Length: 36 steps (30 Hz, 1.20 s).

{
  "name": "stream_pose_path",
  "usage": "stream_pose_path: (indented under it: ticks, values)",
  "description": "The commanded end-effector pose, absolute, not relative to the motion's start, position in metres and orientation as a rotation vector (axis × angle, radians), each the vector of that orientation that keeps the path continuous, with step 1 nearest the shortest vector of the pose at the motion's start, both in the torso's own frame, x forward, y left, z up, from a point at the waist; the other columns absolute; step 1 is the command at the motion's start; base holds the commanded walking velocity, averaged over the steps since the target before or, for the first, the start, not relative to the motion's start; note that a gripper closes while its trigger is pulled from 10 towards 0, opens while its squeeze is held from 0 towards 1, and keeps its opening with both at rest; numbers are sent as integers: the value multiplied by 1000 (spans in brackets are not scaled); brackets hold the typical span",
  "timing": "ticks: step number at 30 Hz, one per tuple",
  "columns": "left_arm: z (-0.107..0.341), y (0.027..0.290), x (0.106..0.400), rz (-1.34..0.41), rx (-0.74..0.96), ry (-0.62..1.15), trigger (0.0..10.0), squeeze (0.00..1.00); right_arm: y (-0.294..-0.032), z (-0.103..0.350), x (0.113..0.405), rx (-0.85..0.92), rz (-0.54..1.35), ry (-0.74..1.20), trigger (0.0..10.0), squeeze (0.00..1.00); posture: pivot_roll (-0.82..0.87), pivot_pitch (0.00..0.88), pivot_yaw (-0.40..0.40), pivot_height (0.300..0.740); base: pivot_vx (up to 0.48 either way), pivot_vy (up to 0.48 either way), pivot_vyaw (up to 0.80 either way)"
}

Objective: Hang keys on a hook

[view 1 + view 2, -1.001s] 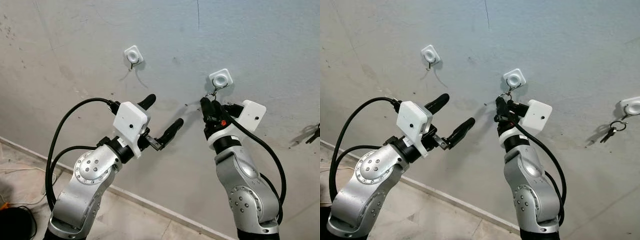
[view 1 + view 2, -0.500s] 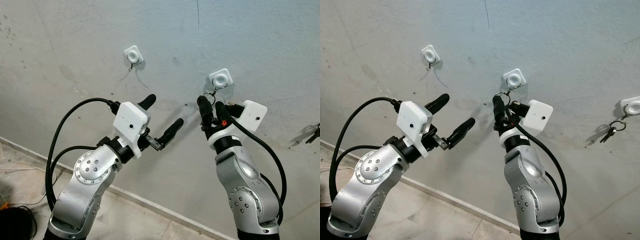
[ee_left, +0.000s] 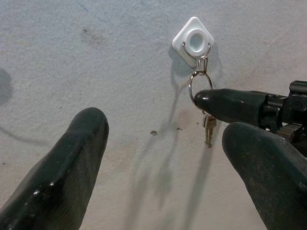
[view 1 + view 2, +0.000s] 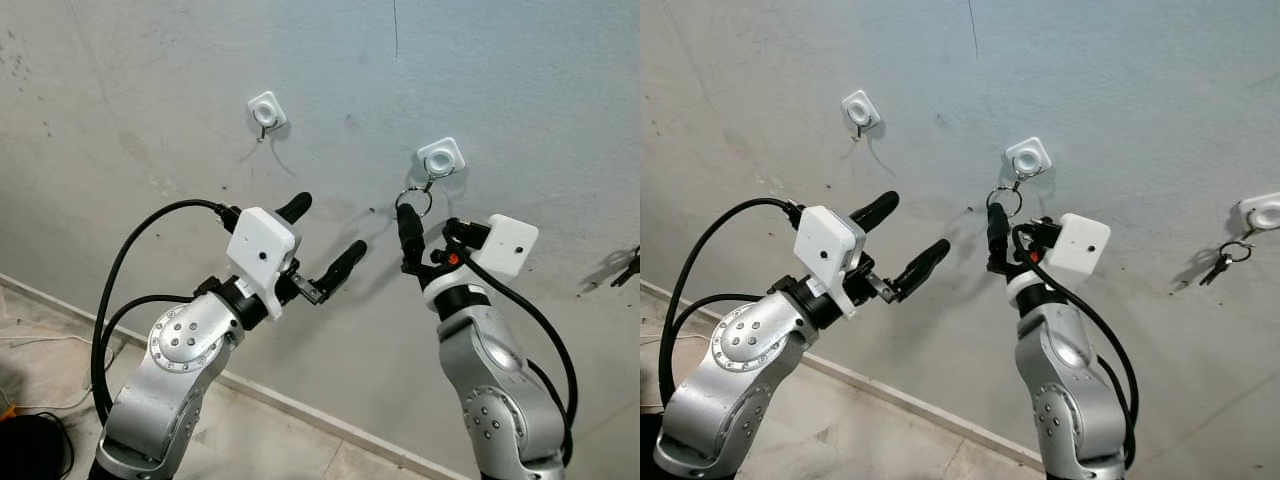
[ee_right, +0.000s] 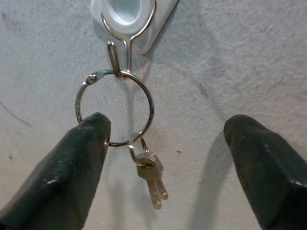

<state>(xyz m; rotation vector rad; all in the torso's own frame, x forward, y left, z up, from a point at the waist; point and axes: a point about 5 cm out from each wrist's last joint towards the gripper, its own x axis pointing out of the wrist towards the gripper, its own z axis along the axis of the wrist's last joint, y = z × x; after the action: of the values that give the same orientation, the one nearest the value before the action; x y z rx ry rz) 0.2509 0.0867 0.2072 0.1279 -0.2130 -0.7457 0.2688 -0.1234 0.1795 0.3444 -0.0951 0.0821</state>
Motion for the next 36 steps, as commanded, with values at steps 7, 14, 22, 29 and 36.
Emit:
stream_pose_path:
  ticks: [7, 14, 22, 29, 36]
  values:
    - [193, 91, 251, -729, 155, -177, 10000, 0, -135, 176, 256, 227, 89, -107, 10000, 1000, 159, 0, -57, 740, 0, 0, 0]
    - [174, 108, 254, -633, 176, -111, 10000, 0, -152, 170, 241, 124, 97, -86, 10000, 1000, 151, 0, -57, 740, 0, 0, 0]
    - [157, 123, 253, -530, 199, -53, 10000, 0, -159, 164, 228, 77, 102, -64, 10000, 1000, 144, 0, -62, 740, 0, 0, 0]
    - [147, 127, 248, -503, 204, -24, 10000, 0, -169, 158, 212, 61, 62, -19, 10000, 1000, 129, 0, -64, 740, 0, 0, 0]
    - [149, 122, 253, -497, 189, -29, 10000, 0, -171, 155, 210, 62, 52, 3, 10000, 710, 112, 0, -64, 740, 0, 0, -675]
